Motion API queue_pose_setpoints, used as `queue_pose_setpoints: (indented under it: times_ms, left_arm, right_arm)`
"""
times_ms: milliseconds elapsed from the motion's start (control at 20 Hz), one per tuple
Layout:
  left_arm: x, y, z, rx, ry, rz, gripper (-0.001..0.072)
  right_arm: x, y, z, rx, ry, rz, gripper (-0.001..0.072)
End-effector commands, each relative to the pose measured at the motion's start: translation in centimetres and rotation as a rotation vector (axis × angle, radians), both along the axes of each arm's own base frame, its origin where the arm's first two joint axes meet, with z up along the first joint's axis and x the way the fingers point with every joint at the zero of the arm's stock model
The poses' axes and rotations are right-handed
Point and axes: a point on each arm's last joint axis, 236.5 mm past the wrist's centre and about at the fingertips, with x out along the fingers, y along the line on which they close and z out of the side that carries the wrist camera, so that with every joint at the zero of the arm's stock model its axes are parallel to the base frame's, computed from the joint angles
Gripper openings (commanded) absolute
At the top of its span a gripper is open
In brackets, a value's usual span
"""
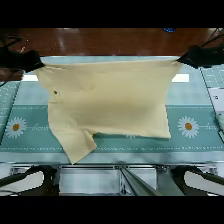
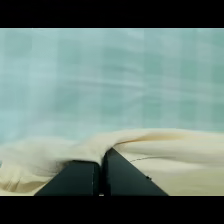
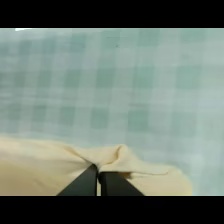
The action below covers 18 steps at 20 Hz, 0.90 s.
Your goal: Fold the shirts.
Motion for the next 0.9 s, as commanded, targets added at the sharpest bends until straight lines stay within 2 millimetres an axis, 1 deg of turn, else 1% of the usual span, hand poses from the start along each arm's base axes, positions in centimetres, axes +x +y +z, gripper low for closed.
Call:
queue_pose_setpoints:
  times_ms: [0,50,100,150,200,250,350,400,500,600,650,700,750,800,850]
  left_arm:
    - [6.1,-0.3,-5.8,-0.075,0.078,0.05,0.0022]
    - [7.5,-1.1,-6.0,-0.144,0.079,0.065,0.0022]
    - [8.4,-2.2,-6.1,-0.214,0.08,0.066,0.0022]
    - [9.0,-3.2,-6.2,-0.274,0.084,0.067,0.0022]
    - [9.2,-3.8,-6.4,-0.31,0.09,0.066,0.0022]
    - [8.9,-3.9,-6.7,-0.305,0.102,0.047,0.0022]
    - [7.3,-3.7,-7.4,-0.277,0.156,-0.006,0.0022]
    - [5.9,-3.7,-7.8,-0.285,0.211,-0.029,0.0022]
    - [2.6,-2.9,-9.1,-0.242,0.339,-0.086,0.0022]
    - [-0.7,-1.2,-11.2,-0.12,0.472,-0.13,0.0021]
    - [-2.3,-0.9,-12.1,-0.083,0.538,-0.149,0.0022]
    - [-3.3,-1.2,-12.8,-0.076,0.579,-0.164,0.0022]
    - [-3.9,-1.7,-13.5,-0.075,0.601,-0.174,0.0022]
    - [-4.0,-2.1,-14.1,-0.073,0.602,-0.176,0.0022]
    - [-3.6,-2.5,-14.7,-0.069,0.586,-0.17,0.0022]
  right_arm:
    - [6.7,-0.4,-6.3,0.082,0.073,-0.034,0.0017]
    - [7.9,-0.6,-7.3,0.098,0.094,-0.048,0.0016]
    - [8.9,-0.8,-8.2,0.112,0.112,-0.061,0.0017]
    - [9.4,-0.8,-9.2,0.12,0.132,-0.062,0.0017]
    - [9.4,-0.7,-10.2,0.128,0.16,-0.06,0.0017]
    - [9.3,-0.6,-11.0,0.133,0.181,-0.054,0.0017]
    - [8.1,-0.6,-11.7,0.132,0.225,-0.011,0.0017]
    - [7.1,-0.7,-11.8,0.134,0.248,0.023,0.0017]
    - [4.3,-1.0,-12.3,0.133,0.328,0.106,0.0017]
    - [1.5,-1.8,-13.8,0.081,0.433,0.158,0.0017]
    - [0.2,-2.3,-14.6,0.054,0.488,0.172,0.0017]
    - [-0.7,-2.5,-15.4,0.039,0.526,0.177,0.0017]
    - [-1.3,-2.2,-16.1,0.039,0.548,0.183,0.0017]
    - [-1.4,-2.0,-16.7,0.042,0.556,0.179,0.0017]
    - [-1.4,-1.9,-17.3,0.042,0.558,0.17,0.0017]
